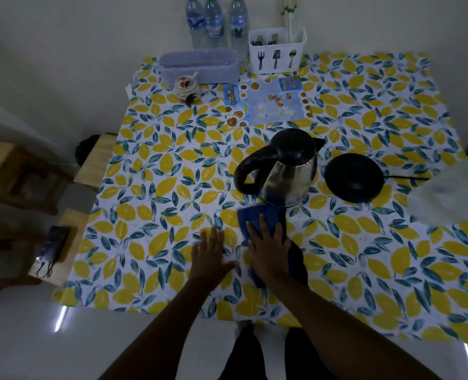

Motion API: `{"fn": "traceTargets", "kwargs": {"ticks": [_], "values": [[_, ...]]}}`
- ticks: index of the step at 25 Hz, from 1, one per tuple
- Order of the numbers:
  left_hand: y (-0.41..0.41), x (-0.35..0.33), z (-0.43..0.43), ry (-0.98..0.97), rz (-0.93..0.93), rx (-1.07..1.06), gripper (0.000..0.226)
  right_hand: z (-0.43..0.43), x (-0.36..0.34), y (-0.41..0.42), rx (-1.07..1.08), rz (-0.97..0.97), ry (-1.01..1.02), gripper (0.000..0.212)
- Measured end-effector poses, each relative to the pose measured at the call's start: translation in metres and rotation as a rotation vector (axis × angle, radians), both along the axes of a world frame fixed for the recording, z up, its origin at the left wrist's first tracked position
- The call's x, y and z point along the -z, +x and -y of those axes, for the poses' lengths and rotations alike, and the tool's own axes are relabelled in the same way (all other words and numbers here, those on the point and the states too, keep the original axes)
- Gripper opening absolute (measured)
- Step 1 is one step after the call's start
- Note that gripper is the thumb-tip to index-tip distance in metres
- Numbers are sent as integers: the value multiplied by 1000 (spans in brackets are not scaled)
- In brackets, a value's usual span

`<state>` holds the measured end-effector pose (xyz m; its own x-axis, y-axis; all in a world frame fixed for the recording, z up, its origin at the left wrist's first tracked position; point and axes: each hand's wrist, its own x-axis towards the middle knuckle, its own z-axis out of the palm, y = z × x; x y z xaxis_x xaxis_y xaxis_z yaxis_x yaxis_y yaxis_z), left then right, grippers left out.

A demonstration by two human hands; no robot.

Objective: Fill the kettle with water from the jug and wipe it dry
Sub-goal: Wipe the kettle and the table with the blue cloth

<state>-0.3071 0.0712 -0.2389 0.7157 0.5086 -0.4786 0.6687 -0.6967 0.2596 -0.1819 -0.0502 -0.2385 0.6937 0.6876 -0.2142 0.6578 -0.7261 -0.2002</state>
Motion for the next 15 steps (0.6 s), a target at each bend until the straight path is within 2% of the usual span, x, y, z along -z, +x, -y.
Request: {"fn": "traceTargets", "kwargs": {"ticks": [3, 7, 13, 15], "values": [[-2, 1, -5, 0, -9, 26, 102, -28, -4, 13, -21, -8, -68, 55], [-5, 1, -3, -15, 3, 35, 102, 14, -2, 3, -71, 85, -49, 56], [-3, 2, -5, -21, 1, 28, 102, -21, -6, 9, 37, 36, -48, 56], [-3, 0, -4, -25, 2, 31, 102, 12, 3, -9, -69, 74, -1, 53]]}}
